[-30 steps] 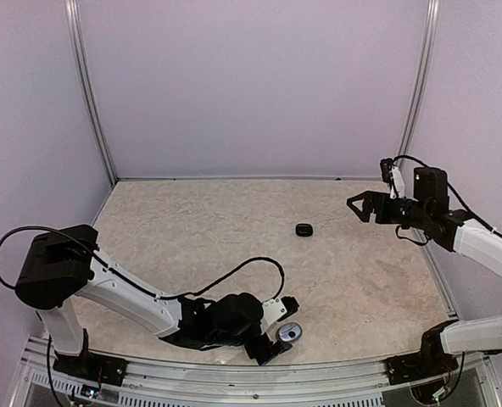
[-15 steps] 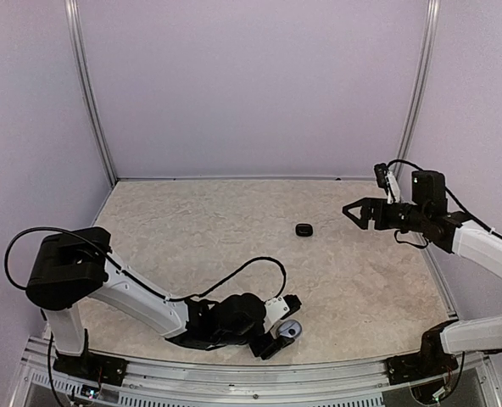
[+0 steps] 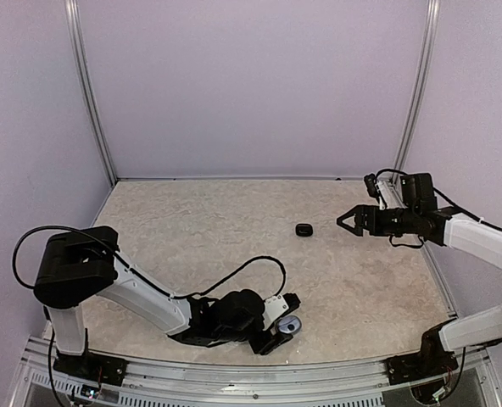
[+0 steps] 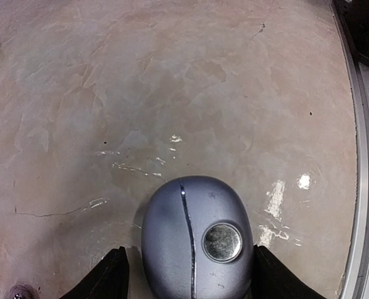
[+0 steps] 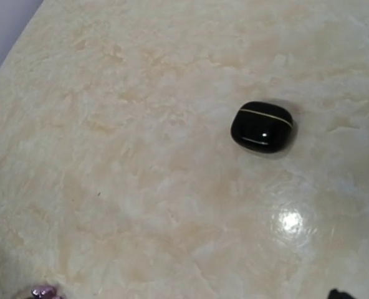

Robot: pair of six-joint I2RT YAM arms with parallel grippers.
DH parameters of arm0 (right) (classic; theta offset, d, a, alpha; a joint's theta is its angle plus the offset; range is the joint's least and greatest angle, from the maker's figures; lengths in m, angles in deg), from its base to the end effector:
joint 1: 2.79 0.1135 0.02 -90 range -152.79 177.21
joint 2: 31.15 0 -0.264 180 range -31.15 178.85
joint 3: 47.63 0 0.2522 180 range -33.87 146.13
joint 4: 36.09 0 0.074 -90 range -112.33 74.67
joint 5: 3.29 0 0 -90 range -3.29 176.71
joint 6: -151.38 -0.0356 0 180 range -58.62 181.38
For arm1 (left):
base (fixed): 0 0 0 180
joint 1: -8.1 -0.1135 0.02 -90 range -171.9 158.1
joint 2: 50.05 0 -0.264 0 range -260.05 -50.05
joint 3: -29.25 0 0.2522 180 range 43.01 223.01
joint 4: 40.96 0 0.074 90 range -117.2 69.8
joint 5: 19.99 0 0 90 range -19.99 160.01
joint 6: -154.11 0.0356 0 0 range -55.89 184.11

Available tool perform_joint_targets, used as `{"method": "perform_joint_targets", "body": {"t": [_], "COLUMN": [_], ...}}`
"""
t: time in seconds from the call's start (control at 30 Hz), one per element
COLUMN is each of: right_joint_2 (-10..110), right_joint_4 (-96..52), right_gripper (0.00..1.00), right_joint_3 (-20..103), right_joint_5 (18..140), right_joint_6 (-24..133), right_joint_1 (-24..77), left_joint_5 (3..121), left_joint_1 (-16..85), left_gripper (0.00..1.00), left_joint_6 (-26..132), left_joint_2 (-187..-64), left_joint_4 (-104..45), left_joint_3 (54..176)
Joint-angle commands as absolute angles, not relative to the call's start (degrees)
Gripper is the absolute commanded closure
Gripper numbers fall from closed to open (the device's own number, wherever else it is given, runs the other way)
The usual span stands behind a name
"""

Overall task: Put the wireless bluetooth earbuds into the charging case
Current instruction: Pick up the charging case from the corner of the board.

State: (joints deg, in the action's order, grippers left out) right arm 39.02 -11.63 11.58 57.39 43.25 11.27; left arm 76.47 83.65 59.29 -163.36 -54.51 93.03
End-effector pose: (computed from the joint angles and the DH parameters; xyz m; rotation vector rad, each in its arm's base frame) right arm 0.2515 0.0810 0.2530 -0.2198 2.2216 0.8725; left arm 0.0979 -0.3637 0.0998 1.2621 1.8912 -0.6495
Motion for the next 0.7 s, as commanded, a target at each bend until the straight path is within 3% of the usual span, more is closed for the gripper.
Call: {"method": "perform_joint_targets", "body": {"t": [0.0, 0.3, 0.53, 0.67], "right_joint_2": [35.2, 33.3, 33.2, 32.0], "right_joint_4": [-13.5, -11.7, -20.6, -21.3], "right_gripper": [0.00, 0.01, 0.07, 0.10], "right_joint_3": [10.7, 9.8, 4.3, 3.5], "right_joint_5": [57.8, 54.0, 34.4, 30.0], "right_joint_6": [42.9, 44.6, 42.1, 41.1], "right_joint_1": [10.9, 10.6, 10.6, 11.3], "left_joint_5": [75.3, 77.9, 84.5, 87.3], "left_joint_1": [83.2, 83.2, 84.5, 84.6], "left_gripper": [0.36, 0.49, 0.55, 0.56], "left_joint_6": [60.7, 65.1, 74.2, 80.1], "left_joint_2": [-163.4, -162.2, -154.8, -149.3], "left_joint_4": [-56.1, -57.8, -58.4, -58.4], "left_joint_3": [92.6, 91.8, 90.2, 89.3]}}
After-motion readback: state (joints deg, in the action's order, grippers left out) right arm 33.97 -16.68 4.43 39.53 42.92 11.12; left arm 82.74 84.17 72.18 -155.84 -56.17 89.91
